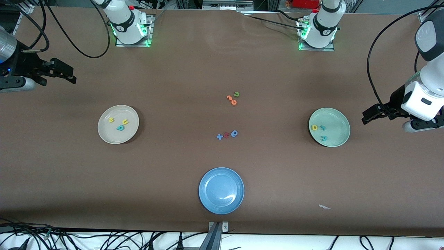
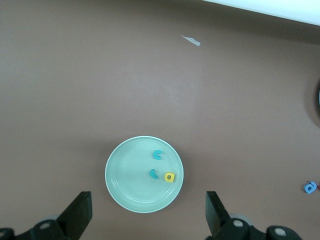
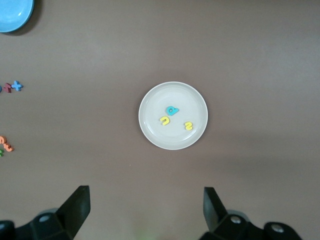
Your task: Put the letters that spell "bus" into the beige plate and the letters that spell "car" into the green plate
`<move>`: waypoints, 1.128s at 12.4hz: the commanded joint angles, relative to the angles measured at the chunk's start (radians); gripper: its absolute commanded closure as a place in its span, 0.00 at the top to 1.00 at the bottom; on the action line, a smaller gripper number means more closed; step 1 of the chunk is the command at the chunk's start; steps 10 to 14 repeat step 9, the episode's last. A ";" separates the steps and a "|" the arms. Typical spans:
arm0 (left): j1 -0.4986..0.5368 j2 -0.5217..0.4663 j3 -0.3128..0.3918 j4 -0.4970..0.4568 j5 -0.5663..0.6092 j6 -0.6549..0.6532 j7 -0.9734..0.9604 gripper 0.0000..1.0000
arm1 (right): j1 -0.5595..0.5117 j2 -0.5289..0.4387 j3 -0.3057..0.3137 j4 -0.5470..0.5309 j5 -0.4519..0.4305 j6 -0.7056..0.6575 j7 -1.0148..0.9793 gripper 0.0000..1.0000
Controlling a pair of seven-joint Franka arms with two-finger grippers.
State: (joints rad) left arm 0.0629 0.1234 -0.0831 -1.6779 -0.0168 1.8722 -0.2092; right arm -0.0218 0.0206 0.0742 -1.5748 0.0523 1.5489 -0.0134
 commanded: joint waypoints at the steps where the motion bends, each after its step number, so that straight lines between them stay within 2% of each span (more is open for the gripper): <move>1: 0.005 0.001 0.005 0.018 -0.020 -0.022 0.002 1.00 | -0.004 -0.010 0.007 -0.007 -0.053 0.011 -0.003 1.00; 2: 0.015 0.001 0.009 0.015 -0.020 -0.024 0.005 1.00 | 0.002 -0.010 0.009 -0.008 -0.081 0.004 0.003 1.00; 4: 0.051 -0.001 0.009 0.014 -0.020 -0.054 0.014 1.00 | -0.003 -0.007 0.009 -0.008 -0.077 0.002 0.003 1.00; 14: 0.052 0.004 0.009 0.010 -0.020 -0.103 0.002 1.00 | -0.004 -0.002 0.010 -0.013 -0.075 0.003 0.001 1.00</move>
